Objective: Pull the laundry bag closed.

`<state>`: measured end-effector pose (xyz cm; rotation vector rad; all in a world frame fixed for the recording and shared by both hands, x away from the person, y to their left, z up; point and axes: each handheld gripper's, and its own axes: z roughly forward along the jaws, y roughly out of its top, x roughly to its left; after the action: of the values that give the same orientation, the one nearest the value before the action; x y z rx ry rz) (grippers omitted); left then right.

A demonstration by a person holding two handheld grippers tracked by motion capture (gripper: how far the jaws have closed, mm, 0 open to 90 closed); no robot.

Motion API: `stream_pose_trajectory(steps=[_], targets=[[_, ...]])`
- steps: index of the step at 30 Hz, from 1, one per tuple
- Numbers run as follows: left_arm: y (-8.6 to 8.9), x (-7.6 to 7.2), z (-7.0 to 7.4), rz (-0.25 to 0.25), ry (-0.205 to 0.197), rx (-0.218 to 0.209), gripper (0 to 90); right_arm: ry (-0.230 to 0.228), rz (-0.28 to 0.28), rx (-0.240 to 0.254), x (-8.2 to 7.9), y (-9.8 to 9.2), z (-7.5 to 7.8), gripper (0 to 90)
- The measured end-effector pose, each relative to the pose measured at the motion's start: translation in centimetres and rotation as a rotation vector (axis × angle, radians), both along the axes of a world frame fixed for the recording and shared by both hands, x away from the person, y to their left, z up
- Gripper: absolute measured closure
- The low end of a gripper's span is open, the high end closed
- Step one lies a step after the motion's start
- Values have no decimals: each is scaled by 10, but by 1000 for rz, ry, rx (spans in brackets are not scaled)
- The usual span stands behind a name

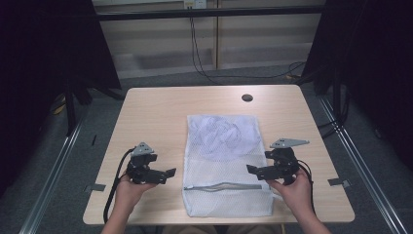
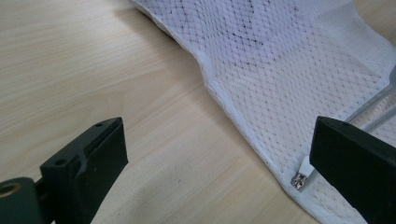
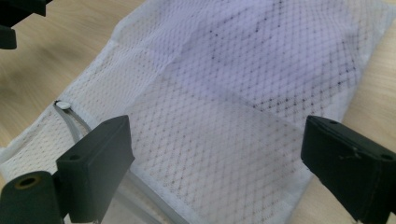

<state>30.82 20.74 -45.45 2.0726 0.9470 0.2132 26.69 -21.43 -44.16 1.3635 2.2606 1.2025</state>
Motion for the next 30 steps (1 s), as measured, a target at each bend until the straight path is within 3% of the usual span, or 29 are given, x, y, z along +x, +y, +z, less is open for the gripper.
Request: stream_pose_trajectory(steps=[7,13,16,30], targets=[[-1,-1,1,-15,-22,2,57,18,31,-2,2,13,1,84],[0,-1,-1,-7,-14,3,49,28,44,17,4,28,3,86],[0,0,-1,-4,-2,6,49,38,53,26,5,36,2,87],[6,3,-1,-6,75,-57,39,76,96,26,8,65,-5,91]])
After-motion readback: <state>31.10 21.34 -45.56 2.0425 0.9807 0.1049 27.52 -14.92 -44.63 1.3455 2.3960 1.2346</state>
